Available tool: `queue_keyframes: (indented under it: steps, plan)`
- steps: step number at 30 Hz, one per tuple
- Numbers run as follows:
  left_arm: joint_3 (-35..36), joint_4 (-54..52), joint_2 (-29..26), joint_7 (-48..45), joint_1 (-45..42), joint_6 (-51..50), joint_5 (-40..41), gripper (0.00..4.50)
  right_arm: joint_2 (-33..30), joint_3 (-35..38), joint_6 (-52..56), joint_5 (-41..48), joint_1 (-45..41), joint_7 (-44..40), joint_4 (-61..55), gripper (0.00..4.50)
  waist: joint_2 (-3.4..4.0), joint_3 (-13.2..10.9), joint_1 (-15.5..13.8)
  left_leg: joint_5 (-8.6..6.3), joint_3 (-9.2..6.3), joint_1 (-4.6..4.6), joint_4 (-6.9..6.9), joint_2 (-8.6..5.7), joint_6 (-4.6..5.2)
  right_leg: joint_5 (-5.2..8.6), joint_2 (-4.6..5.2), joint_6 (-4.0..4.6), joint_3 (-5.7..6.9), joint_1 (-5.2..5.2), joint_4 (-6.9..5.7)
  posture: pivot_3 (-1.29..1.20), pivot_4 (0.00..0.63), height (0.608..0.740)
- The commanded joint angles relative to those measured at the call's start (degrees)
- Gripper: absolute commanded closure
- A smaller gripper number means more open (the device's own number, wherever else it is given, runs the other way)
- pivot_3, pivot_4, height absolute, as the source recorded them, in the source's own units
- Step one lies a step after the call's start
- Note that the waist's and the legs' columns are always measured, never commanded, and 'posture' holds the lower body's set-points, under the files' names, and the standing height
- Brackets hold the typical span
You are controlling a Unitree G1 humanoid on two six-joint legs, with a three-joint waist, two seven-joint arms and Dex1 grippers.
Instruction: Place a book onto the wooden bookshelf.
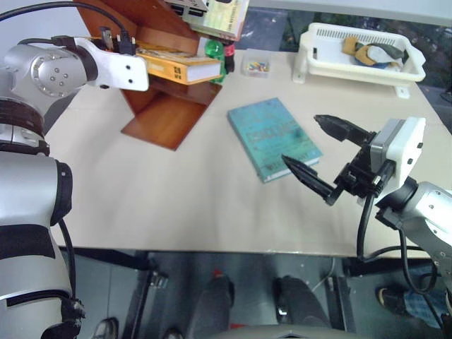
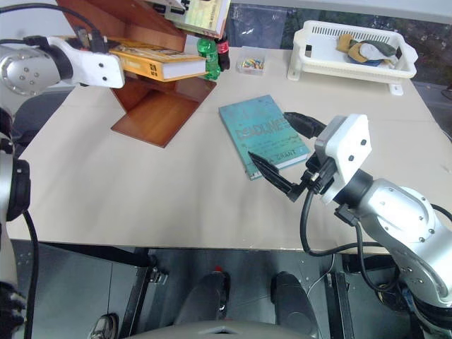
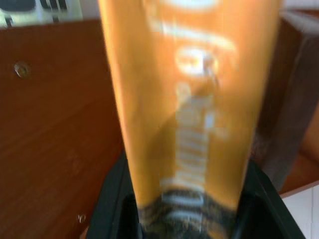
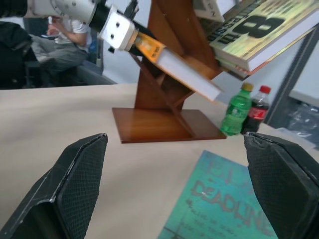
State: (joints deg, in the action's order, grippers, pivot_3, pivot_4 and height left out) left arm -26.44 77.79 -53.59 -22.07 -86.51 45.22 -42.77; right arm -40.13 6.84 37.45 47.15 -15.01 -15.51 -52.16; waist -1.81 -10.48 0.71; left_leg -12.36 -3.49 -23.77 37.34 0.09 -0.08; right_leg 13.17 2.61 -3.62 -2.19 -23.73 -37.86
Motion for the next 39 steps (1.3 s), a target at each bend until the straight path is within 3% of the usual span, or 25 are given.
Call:
queue_keyframes:
  steps: [1, 4, 6, 11, 18, 21, 26, 27, 39]
  plan:
    - [1.20, 1.10, -0.47, -1.25, -1.06, -3.89, 0.86, 2.05, -0.88, 2.96, 0.87, 1.57, -0.47, 1.85, -3.00, 0.00, 0.00, 0.00, 0.09, 0.00, 0.00, 0.00, 0.00, 0.00, 0.00, 0.00, 0.00, 0.00, 0.00, 0.00, -0.01, 0.00, 0.150, 0.740]
    - [2.69, 1.13, -0.99, -2.05, -0.66, -5.14, 2.15, 0.66, -1.40, 3.86, 1.63, 2.28, 0.34, 2.66, -3.69, 0.00, 0.03, 0.02, 0.19, 0.00, 0.05, 0.03, 0.00, 0.00, 0.00, -0.02, 0.00, 0.03, -0.04, 0.00, -0.02, 0.00, 0.150, 0.740]
    - [3.95, 0.99, -1.26, -2.71, -0.40, -5.03, 3.48, 0.03, -1.66, 4.22, 1.82, 2.65, 0.72, 2.87, -3.91, 0.00, 0.03, 0.02, 0.24, 0.00, 0.05, 0.05, 0.00, 0.01, 0.00, -0.02, 0.00, 0.03, -0.05, 0.00, -0.03, 0.00, 0.150, 0.740]
    - [8.73, 0.43, -2.84, -7.79, 1.30, -1.87, 9.09, 0.03, -1.80, 4.02, 1.61, 2.72, 1.35, 2.40, -3.76, 0.00, 0.03, 0.02, 0.43, 0.00, 0.08, 0.04, 0.00, 0.01, 0.00, -0.07, 0.00, 0.13, -0.07, -0.01, -0.03, 0.00, 0.150, 0.740]
    - [9.94, -0.16, -4.87, -11.35, 6.26, -4.21, 10.57, 0.03, -1.57, 1.72, 0.83, 0.42, -0.96, -0.14, -0.67, 0.00, 0.07, 0.04, 0.86, 0.00, 0.12, 0.08, 0.00, 0.02, 0.00, -0.08, 0.00, 0.13, -0.11, -0.01, -0.04, 0.00, 0.150, 0.740]
    - [10.32, -0.48, -4.89, -11.96, 7.36, -4.29, 11.15, 0.83, -1.37, 1.27, 0.70, -0.52, -1.99, -0.93, 0.50, 0.00, 0.13, 0.08, 1.44, 0.00, 0.14, 0.14, 0.00, 0.02, 0.00, -0.07, 0.00, 0.11, -0.13, 0.01, -0.09, 0.00, 0.150, 0.740]
    - [9.73, -0.92, -4.69, -11.87, 8.48, -3.79, 10.62, 3.05, -1.00, 1.05, 1.07, -1.64, -2.77, -1.01, 0.78, 0.00, 0.15, 0.09, 1.56, 0.00, 0.13, 0.19, 0.00, 0.06, 0.00, -0.06, -0.04, 0.11, -0.12, 0.01, -0.17, 0.00, 0.150, 0.740]
    - [9.72, -0.94, -4.61, -11.79, 8.55, -3.82, 10.60, 3.26, -0.96, 1.11, 1.23, -1.78, -2.80, -0.90, 0.68, 0.00, 0.15, 0.09, 1.57, 0.00, 0.13, 0.18, 0.00, 0.06, 0.00, -0.07, -0.04, 0.11, -0.13, 0.01, -0.17, 0.00, 0.150, 0.740]
    - [8.38, -0.62, -6.31, -8.24, 6.11, -7.27, 8.16, 3.38, -0.14, 1.25, 2.23, -2.25, -1.26, 1.32, -0.98, 0.00, 0.17, 0.10, 1.70, 0.00, 0.14, 0.18, 0.02, 0.07, 0.00, -0.07, -0.05, 0.10, -0.14, 0.00, -0.17, 0.00, 0.150, 0.740]
